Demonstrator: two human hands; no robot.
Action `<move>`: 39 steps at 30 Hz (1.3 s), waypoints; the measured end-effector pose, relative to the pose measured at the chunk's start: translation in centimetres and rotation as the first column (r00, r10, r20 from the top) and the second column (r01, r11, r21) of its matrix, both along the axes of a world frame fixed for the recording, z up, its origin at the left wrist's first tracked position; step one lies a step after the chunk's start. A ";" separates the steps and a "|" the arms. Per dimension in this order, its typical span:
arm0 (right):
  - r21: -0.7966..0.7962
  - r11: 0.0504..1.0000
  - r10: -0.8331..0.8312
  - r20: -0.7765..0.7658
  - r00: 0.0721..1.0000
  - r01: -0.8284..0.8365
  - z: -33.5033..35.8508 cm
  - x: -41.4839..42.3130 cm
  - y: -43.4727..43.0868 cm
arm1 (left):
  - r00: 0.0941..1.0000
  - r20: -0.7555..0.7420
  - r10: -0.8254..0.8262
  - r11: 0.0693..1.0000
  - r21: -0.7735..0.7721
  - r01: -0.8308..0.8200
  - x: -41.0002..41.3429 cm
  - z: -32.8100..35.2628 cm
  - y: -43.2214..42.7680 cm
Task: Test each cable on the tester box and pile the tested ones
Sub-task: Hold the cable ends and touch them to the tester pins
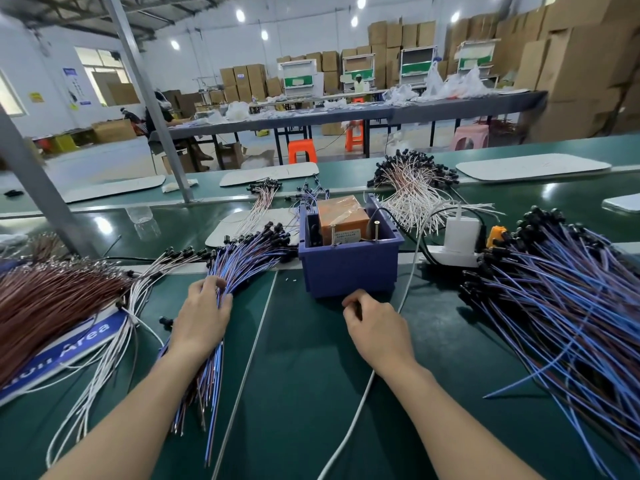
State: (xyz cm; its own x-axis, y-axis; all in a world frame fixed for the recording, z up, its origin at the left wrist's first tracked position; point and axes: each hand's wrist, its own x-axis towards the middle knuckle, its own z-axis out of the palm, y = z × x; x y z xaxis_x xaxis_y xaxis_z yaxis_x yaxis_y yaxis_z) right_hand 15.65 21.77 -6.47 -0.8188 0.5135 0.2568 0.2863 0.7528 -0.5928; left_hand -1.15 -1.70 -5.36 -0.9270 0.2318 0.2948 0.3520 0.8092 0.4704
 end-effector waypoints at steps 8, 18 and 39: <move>-0.020 1.000 -0.012 -0.012 1.000 0.012 0.0 -0.2 0.0 | 0.998 -0.056 0.023 0.999 -0.031 -0.025 0.1 -0.2 0.2; -0.022 0.998 -0.053 0.013 0.999 0.054 0.1 -0.6 0.2 | 0.998 -0.049 0.039 0.999 -0.017 -0.040 -0.3 -0.4 0.0; -0.120 0.992 -0.053 -0.052 0.997 0.046 0.4 -0.4 0.4 | 0.986 -0.151 0.071 0.977 -0.187 -0.099 0.0 0.8 0.8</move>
State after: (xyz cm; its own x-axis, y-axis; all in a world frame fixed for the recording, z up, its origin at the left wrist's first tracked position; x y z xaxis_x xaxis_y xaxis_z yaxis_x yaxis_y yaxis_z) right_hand 15.21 22.21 -6.11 -0.7778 0.5827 0.2354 0.2861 0.6619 -0.6929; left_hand -1.19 -0.89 -4.52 -0.8973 0.2197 0.3828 0.3302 0.9096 0.2520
